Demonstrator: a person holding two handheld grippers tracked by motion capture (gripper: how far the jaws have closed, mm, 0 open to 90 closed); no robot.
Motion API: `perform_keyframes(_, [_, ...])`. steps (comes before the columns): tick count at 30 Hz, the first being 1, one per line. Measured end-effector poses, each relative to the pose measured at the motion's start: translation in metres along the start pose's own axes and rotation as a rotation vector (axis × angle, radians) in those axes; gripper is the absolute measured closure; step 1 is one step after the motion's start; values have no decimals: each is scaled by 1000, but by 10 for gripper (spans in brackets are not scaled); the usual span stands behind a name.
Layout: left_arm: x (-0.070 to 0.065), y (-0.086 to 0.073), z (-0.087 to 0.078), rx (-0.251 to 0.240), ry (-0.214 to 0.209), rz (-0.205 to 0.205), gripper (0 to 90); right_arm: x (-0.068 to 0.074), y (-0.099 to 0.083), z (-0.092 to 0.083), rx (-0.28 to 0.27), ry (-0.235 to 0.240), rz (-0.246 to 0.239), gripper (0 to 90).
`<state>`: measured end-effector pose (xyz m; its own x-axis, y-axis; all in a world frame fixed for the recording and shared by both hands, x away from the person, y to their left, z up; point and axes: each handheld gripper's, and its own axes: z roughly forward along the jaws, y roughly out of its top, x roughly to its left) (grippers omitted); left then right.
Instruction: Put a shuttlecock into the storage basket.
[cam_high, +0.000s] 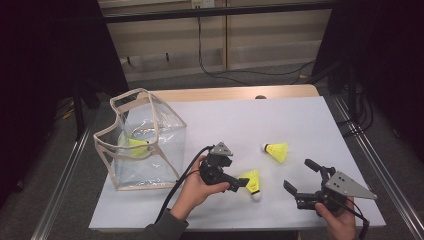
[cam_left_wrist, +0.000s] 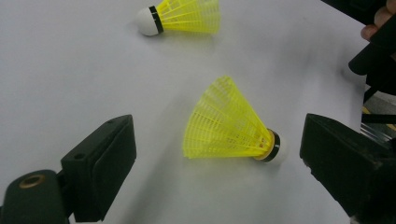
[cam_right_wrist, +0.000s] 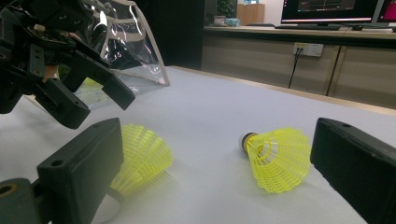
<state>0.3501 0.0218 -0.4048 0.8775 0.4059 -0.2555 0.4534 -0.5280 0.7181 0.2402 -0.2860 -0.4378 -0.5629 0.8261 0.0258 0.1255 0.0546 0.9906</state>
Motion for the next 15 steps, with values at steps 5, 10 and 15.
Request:
perform_keyframes(5, [-2,-1,3,13,-1,11,118,1,1,2,5,2,-12,25])
perform_keyframes(10, [-6,-3,7,17,-4,14,127,2,1,4,5,2,-10,25])
perform_keyframes(15, [-8,-3,11,31,-18,30,130,2,1,3,5,4,-12,25])
